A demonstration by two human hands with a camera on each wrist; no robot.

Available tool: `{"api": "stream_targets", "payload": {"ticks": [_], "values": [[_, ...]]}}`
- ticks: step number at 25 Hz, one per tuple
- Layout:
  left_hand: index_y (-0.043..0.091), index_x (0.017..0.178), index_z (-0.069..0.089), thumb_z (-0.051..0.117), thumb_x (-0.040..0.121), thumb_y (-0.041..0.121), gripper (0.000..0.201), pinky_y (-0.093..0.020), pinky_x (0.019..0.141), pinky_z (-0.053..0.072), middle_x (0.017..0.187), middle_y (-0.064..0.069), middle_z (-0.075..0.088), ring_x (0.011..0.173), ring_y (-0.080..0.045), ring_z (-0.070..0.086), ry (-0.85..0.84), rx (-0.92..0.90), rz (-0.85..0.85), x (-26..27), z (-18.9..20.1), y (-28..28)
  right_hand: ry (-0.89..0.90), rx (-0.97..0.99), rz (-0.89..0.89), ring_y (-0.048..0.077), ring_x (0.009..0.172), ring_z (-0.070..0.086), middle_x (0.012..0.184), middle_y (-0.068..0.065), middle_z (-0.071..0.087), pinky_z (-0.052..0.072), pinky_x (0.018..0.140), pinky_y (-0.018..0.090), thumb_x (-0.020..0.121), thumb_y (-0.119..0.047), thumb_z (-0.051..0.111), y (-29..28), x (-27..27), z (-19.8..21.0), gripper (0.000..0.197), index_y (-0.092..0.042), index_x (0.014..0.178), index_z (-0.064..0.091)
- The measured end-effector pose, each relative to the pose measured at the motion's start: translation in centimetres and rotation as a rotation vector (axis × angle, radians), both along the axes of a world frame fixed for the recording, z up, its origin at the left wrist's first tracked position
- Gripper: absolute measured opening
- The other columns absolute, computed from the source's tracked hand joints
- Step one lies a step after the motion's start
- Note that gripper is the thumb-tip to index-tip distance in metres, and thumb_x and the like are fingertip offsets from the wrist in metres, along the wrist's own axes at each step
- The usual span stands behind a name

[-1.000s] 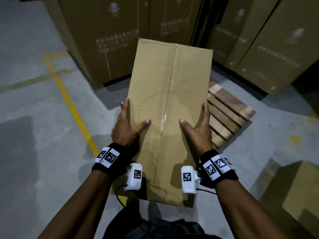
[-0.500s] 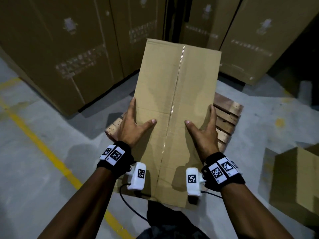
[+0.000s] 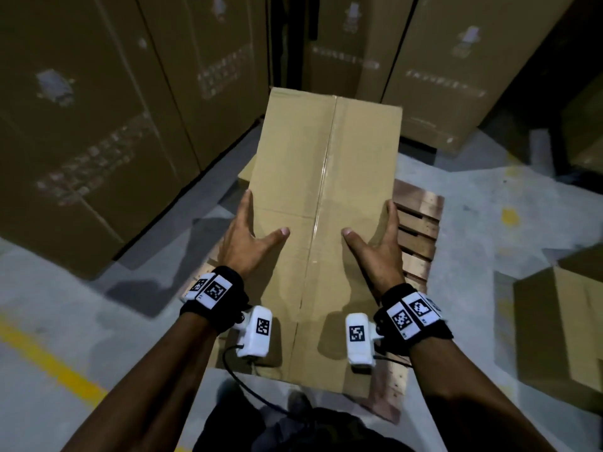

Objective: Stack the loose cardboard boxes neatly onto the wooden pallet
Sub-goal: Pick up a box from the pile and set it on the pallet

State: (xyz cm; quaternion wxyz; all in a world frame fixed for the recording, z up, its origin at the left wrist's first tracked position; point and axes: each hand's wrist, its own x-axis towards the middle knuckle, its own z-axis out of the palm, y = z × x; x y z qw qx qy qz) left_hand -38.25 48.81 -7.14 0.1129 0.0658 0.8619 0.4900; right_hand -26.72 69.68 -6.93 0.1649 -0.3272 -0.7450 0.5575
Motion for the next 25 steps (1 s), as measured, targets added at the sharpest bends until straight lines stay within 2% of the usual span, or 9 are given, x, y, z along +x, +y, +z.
{"api": "stream_targets", "payload": {"ticks": [3, 6, 9, 11, 13, 15, 19, 23, 25], "values": [[0.041, 0.156, 0.010, 0.079, 0.078, 0.047, 0.104, -0.048, 0.117, 0.025, 0.162, 0.003, 0.025, 0.147, -0.025, 0.027, -0.021, 0.023, -0.070, -5.0, -1.1, 0.5, -0.037, -0.008, -0.086, 0.022, 0.141, 0.039, 0.159, -0.008, 0.035, 0.034, 0.117, 0.048, 0.081, -0.042, 0.079, -0.4, -3.8, -0.9, 0.102, -0.050, 0.155, 0.009], [0.044, 0.155, 0.011, 0.079, 0.078, 0.045, 0.103, -0.045, 0.118, 0.025, 0.163, 0.003, 0.024, 0.148, -0.025, 0.026, -0.084, 0.065, -0.160, -10.8, -2.7, 0.4, -0.082, -0.018, -0.175, 0.025, 0.143, 0.037, 0.161, -0.009, 0.031, 0.033, 0.117, 0.048, 0.080, -0.044, 0.079, -1.8, -7.8, -1.7, 0.103, -0.052, 0.154, 0.008], [0.045, 0.154, 0.012, 0.080, 0.077, 0.045, 0.102, -0.042, 0.117, 0.027, 0.162, 0.004, 0.025, 0.147, -0.024, 0.029, -0.162, 0.040, -0.242, -15.7, -3.7, -0.2, -0.146, -0.036, -0.255, 0.026, 0.142, 0.039, 0.160, -0.007, 0.034, 0.034, 0.116, 0.044, 0.082, -0.044, 0.078, -3.5, -10.9, -2.0, 0.102, -0.049, 0.156, 0.008], [0.044, 0.155, 0.013, 0.080, 0.078, 0.043, 0.102, -0.038, 0.115, 0.027, 0.162, 0.003, 0.026, 0.146, -0.024, 0.030, -0.187, 0.033, -0.292, -18.5, -3.7, -0.7, -0.180, -0.061, -0.304, 0.028, 0.141, 0.039, 0.160, -0.003, 0.034, 0.035, 0.116, 0.045, 0.082, -0.043, 0.079, -4.8, -13.0, -1.9, 0.104, -0.048, 0.156, 0.006], [0.040, 0.156, 0.015, 0.080, 0.079, 0.039, 0.101, -0.034, 0.114, 0.027, 0.161, 0.003, 0.028, 0.145, -0.023, 0.031, -0.226, 0.042, -0.318, -20.6, -4.1, -1.1, -0.202, -0.078, -0.363, 0.027, 0.139, 0.042, 0.157, -0.003, 0.038, 0.037, 0.115, 0.046, 0.080, -0.043, 0.080, -5.9, -14.7, -2.2, 0.106, -0.048, 0.156, 0.007], [0.041, 0.155, 0.016, 0.080, 0.079, 0.039, 0.100, -0.035, 0.114, 0.029, 0.160, 0.002, 0.031, 0.144, -0.024, 0.033, -0.255, 0.039, -0.324, -22.3, -4.8, -1.8, -0.212, -0.101, -0.390, 0.026, 0.132, 0.047, 0.150, -0.004, 0.045, 0.040, 0.113, 0.043, 0.079, -0.041, 0.081, -6.7, -16.3, -2.5, 0.107, -0.046, 0.157, 0.008], [0.056, 0.146, 0.014, 0.080, 0.069, 0.053, 0.102, -0.048, 0.113, 0.037, 0.158, 0.005, 0.034, 0.140, -0.028, 0.040, -0.294, 0.012, -0.324, -24.8, -5.4, -2.6, -0.233, -0.135, -0.408, 0.029, 0.126, 0.053, 0.141, -0.001, 0.053, 0.043, 0.110, 0.047, 0.074, -0.045, 0.083, -7.6, -18.7, -3.2, 0.110, -0.047, 0.155, 0.009], [0.050, 0.151, 0.014, 0.080, 0.076, 0.044, 0.100, -0.045, 0.115, 0.032, 0.161, 0.004, 0.028, 0.143, -0.028, 0.034, -0.301, 0.018, -0.367, -26.8, -5.5, -2.1, -0.245, -0.137, -0.441, 0.029, 0.122, 0.056, 0.128, -0.006, 0.055, 0.046, 0.107, 0.049, 0.068, -0.052, 0.081, -7.6, -20.4, -4.0, 0.111, -0.051, 0.153, 0.009], [0.047, 0.153, 0.013, 0.080, 0.078, 0.043, 0.101, -0.043, 0.115, 0.028, 0.162, 0.004, 0.025, 0.145, -0.027, 0.031, -0.287, 0.004, -0.395, -27.6, -5.9, -1.3, -0.247, -0.141, -0.452, 0.030, 0.123, 0.055, 0.135, -0.003, 0.055, 0.045, 0.108, 0.050, 0.071, -0.050, 0.081, -6.8, -20.9, -4.7, 0.110, -0.051, 0.153, 0.008]]}}
